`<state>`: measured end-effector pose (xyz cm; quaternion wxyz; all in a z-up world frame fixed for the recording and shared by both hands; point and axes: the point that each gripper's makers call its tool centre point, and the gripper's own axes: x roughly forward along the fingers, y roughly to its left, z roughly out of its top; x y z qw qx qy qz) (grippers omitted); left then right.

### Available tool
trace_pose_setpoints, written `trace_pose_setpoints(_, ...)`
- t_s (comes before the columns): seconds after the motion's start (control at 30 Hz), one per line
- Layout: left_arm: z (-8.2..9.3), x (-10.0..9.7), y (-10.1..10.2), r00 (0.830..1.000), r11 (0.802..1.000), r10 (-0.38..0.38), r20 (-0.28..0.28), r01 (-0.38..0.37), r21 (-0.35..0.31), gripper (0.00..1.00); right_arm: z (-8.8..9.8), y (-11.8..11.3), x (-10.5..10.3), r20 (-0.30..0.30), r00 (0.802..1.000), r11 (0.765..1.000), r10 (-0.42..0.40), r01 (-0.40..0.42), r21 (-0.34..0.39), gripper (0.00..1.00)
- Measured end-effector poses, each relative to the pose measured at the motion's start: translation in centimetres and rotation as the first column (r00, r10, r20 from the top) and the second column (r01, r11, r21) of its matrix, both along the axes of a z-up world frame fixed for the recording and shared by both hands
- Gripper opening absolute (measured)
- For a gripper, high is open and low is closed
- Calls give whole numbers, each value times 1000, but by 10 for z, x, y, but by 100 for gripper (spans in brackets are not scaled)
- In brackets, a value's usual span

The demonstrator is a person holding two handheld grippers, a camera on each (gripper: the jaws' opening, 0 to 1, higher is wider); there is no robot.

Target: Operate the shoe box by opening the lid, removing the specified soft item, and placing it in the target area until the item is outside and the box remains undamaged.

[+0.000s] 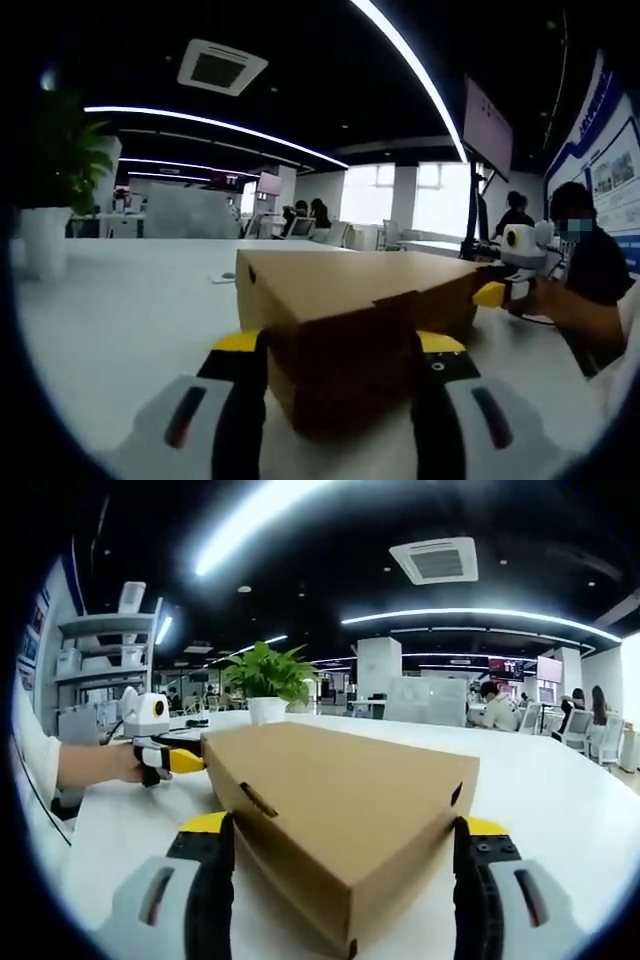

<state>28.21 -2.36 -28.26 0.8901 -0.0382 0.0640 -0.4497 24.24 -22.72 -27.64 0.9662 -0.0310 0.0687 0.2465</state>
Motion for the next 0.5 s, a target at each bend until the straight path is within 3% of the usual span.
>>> trace_pose_setpoints(0.23,2,-17,1,999,999,32,-17,-32,24,58,0,6,-9,15,1000,1000,27,-27,9,93)
trace_pose_setpoints(0.5,2,-31,5,998,998,56,-6,-56,1,58,0,10,-14,15,999,999,53,-53,10,93)
